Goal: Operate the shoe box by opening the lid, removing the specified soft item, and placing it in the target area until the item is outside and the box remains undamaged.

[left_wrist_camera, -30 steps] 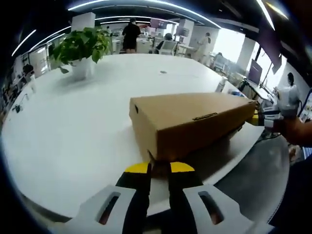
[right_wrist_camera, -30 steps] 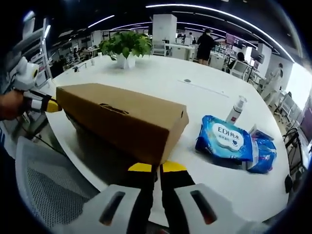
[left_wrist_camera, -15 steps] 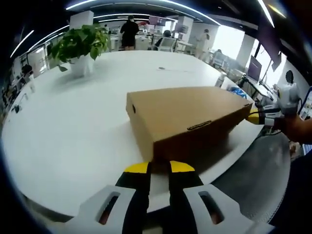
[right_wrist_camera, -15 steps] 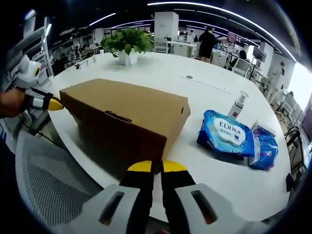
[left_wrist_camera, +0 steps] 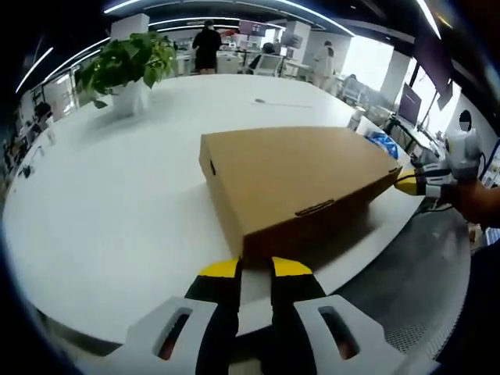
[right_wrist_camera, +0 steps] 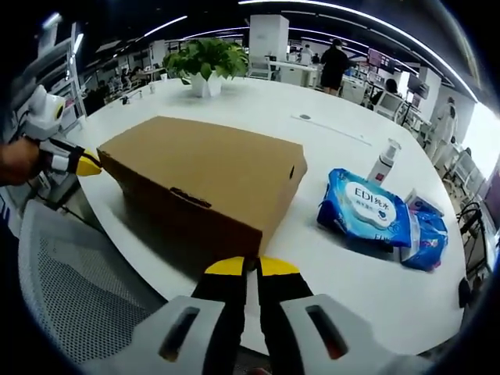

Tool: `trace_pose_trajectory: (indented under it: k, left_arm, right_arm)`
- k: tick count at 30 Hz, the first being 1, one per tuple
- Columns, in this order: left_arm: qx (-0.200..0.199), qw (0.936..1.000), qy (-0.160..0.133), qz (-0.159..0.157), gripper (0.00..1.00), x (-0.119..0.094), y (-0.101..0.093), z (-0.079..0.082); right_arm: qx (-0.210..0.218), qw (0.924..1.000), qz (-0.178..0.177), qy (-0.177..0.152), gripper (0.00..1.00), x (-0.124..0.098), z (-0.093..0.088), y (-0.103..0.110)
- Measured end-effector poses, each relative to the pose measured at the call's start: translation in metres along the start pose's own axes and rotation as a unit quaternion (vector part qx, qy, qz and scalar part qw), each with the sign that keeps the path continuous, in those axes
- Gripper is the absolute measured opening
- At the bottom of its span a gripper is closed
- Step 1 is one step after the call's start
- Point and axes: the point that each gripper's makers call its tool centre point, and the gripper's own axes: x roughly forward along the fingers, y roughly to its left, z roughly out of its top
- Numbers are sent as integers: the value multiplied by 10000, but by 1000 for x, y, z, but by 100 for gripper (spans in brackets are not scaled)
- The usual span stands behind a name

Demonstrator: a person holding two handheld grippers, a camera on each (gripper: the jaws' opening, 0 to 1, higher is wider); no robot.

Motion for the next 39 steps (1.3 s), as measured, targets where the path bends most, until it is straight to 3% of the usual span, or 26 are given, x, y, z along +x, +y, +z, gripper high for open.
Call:
trace_pose_trajectory:
  k: [7,12,17,20,29,39]
  left_arm:
    - [10,10000,12,-35,11,-4,0,-1]
    - [-10,10000,-71,-1,11,-19,7,6]
    - [19,9988,-482,6,11,-35,6,35]
    - [136,9981,-605,-28,11,-31,2,46]
    - [218,9990,-357,-129,12,-9,-6,37]
    - [300,9993,-186,-114,13,-6,-6,29]
  right_arm:
    - [-9,10000,27,28,3,-4,-2,-1]
    - [23,9998,-19,-178,4,-25,14,-8]
    - [-37,9988,-39,-488,3,-36,40,-9]
    - [-126,9984,-30,-552,3,-32,48,-7]
    - [-147,9989,68,-446,3,-13,41,-1]
    - [-219,9992,149,-286,3,-4,29,0]
